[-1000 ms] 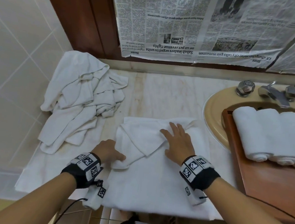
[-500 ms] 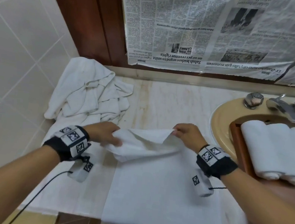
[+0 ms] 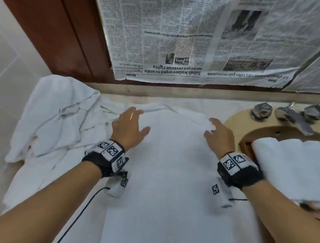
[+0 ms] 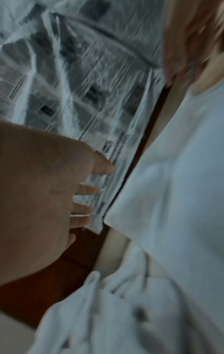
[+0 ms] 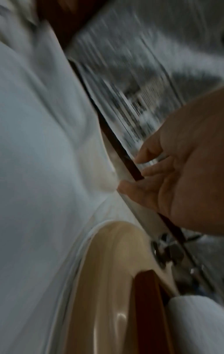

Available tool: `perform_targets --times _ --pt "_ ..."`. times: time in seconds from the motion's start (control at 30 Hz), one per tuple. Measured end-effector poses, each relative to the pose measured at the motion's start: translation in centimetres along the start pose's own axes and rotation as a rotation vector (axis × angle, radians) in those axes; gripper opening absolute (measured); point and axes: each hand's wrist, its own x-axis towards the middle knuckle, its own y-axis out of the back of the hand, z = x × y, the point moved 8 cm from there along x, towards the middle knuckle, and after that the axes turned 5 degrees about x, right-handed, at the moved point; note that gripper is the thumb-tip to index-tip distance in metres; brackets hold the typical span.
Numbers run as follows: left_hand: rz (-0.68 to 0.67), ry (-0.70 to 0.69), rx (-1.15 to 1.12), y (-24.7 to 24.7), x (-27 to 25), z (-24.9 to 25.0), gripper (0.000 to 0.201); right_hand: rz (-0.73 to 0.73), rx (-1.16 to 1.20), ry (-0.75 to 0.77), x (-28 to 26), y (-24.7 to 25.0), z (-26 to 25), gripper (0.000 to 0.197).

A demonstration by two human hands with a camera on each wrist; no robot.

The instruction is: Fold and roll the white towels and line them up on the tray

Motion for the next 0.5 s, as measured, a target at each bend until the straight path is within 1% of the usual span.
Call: perform_targets --times 0.03,0.07,0.1,0.13,0.17,0.23,0.3,0.4,0.5 --pt "-0.082 -0.024 0.051 -2.5 -1.3 -0.1 0.062 -0.077 -0.038 0.068 -2.0 -1.8 -0.2 0.046" --pt "-0.166 -0.037 0.112 -4.8 -2.4 -0.4 0.064 -0.193 -0.074 0.113 -2.9 -3.7 0.6 0.047" --pt "-0.239 -0.040 0.163 -6.6 -3.3 -1.0 0.066 -0.330 -0.151 0.124 -4.0 -5.7 1.5 0.049" --pt "-0.285 -0.049 0.198 -8.0 -3.9 -1.5 0.068 -0.431 -0.234 0.129 -4.3 -7.2 2.7 0.051" --pt "-0.306 -0.064 0.219 -8.6 -4.2 -1.8 0.069 -0.495 -0.298 0.137 -4.4 -8.1 3.5 0.052" --pt "-0.324 -0.075 0.217 -9.2 -4.1 -2.3 0.071 -0.525 -0.357 0.149 -4.0 -8.8 3.9 0.053" --pt "-0.366 -0.057 0.200 -9.6 -3.8 -2.6 0.076 -0.509 -0.397 0.155 -3.6 -8.7 3.5 0.052" --pt "-0.437 -0.040 0.207 -10.1 -3.3 -2.6 0.084 -0.485 -0.516 0.226 -2.3 -8.4 1.7 0.050" --pt "-0.469 -0.038 0.201 -10.4 -3.0 -2.6 0.087 -0.504 -0.580 0.266 0.4 -9.0 0.0 0.056"
